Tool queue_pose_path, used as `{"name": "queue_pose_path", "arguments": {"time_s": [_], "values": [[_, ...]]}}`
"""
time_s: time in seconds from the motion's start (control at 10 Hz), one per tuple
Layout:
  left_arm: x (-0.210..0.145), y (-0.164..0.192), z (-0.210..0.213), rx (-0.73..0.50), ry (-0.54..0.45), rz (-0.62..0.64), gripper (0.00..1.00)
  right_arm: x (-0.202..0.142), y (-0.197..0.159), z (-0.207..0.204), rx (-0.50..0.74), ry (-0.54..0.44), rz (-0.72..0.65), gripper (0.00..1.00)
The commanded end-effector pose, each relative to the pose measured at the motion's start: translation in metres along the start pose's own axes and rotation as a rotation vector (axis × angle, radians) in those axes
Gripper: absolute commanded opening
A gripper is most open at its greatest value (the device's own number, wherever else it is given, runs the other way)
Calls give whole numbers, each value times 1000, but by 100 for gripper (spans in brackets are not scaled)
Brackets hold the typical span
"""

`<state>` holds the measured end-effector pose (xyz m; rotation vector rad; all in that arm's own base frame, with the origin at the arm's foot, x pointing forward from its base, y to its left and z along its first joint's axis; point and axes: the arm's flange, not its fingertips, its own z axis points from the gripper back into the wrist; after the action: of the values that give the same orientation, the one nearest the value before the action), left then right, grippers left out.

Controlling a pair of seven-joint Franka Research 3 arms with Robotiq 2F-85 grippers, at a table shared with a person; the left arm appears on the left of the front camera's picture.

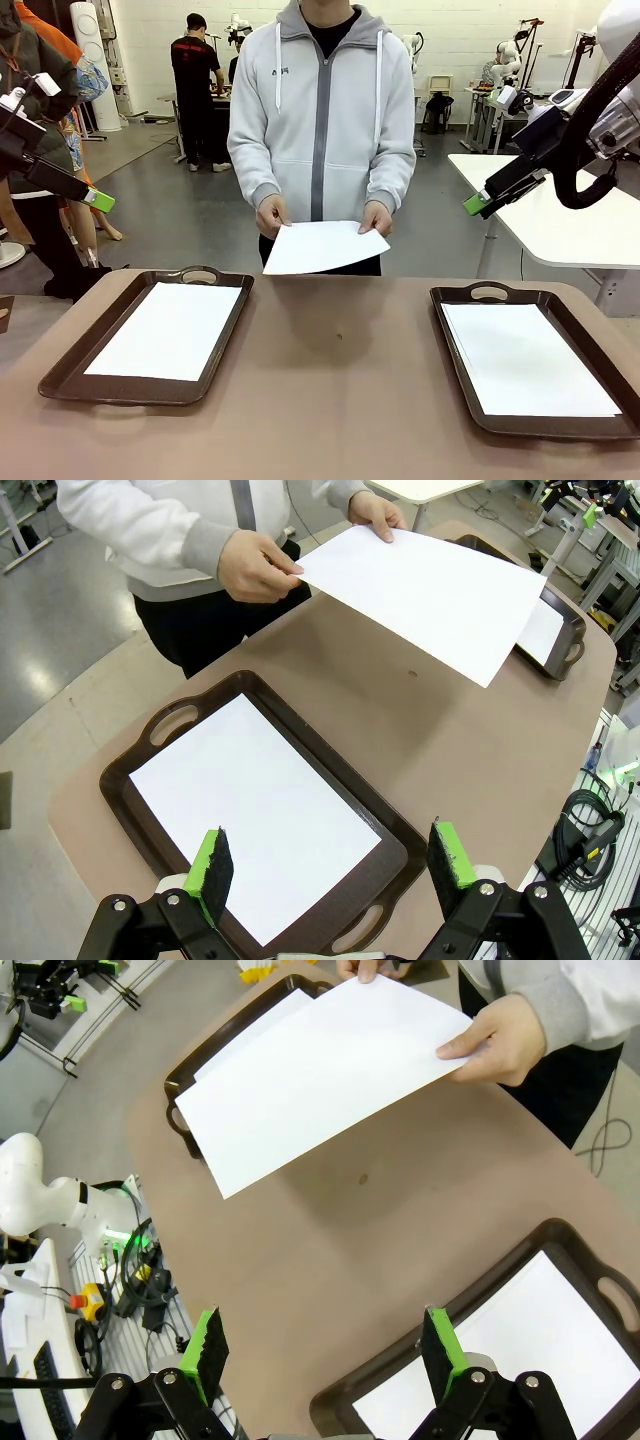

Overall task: Sort the A4 documents.
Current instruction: Receive the A4 Paper.

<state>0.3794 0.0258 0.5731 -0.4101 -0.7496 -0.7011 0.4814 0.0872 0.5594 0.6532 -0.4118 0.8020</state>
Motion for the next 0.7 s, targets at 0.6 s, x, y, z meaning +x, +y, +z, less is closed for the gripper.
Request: {"name": "queue_pose_path", "arguments": {"time_s": [0.6], "values": [[-1,0,-1,5,7,-14,100,0,0,0,1,-1,1,100]]}}
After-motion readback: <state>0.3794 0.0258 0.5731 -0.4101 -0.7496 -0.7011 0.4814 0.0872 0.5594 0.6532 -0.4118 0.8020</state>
